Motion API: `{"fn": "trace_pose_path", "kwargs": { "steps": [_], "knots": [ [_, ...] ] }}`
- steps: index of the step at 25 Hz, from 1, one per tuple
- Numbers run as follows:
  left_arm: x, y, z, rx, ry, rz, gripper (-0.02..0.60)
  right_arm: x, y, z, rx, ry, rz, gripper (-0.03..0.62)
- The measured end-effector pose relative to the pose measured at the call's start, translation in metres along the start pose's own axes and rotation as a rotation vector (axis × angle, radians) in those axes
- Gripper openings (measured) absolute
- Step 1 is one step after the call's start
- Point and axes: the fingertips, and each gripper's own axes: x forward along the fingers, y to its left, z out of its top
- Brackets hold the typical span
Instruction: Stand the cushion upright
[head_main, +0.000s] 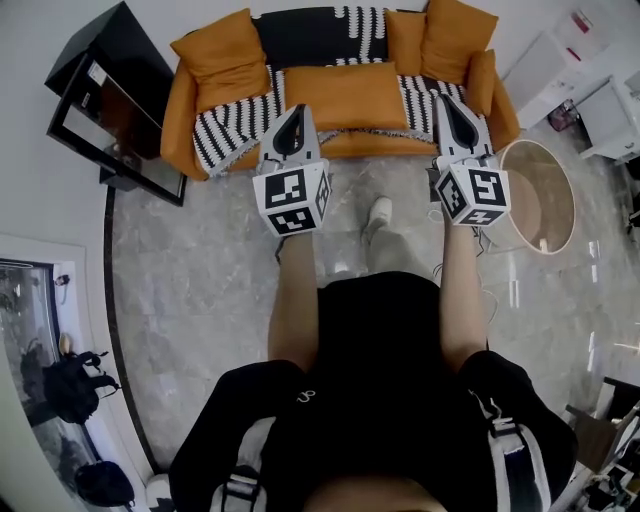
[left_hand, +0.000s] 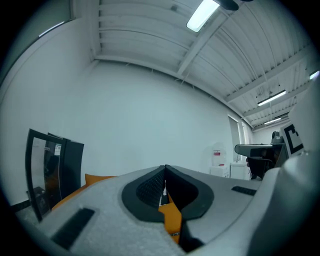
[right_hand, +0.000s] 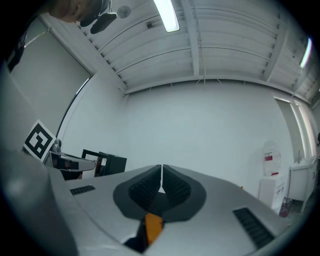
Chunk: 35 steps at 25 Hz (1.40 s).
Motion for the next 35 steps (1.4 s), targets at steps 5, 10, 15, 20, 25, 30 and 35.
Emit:
{"fn": "trace_pose_path", "kwargs": {
  "steps": [5, 10, 15, 20, 25, 30, 35],
  "knots": [
    [0.041, -0.008, 0.002, 0.006, -0.03, -0.04, 0.009, 0.027, -0.031, -0.014, 0.027, -0.013, -0.008, 0.012],
    [0.107, -0.008, 0.003, 0.064, -0.012, -0.037, 0.009, 0.081, -0.068, -0.038, 0.081, -0.001, 0.001, 0.012],
    [0.172, -0.011, -0.011, 0.073, 0.045, -0.008, 0.009, 0.139, -0.096, -0.076, 0.029, 0.088, 0.059, 0.012],
    [0.247, -0.012, -0.027, 0.127, 0.116, 0.009, 0.009, 0.215, -0.115, -0.106, 0.088, 0.111, 0.134, 0.012],
    [0.324, -0.003, -0.038, 0.103, 0.176, 0.046, 0.009, 0.286, -0.161, -0.129, 0.167, 0.126, 0.162, 0.012],
    [0.389, -0.007, -0.043, 0.111, 0.217, 0.06, 0.009, 0.336, -0.193, -0.154, 0.245, 0.162, 0.182, 0.012],
    [0.42, 0.005, -0.067, 0.082, 0.262, 0.085, 0.009, 0.358, -0.202, -0.192, 0.272, 0.224, 0.209, 0.012]
  ]
}}
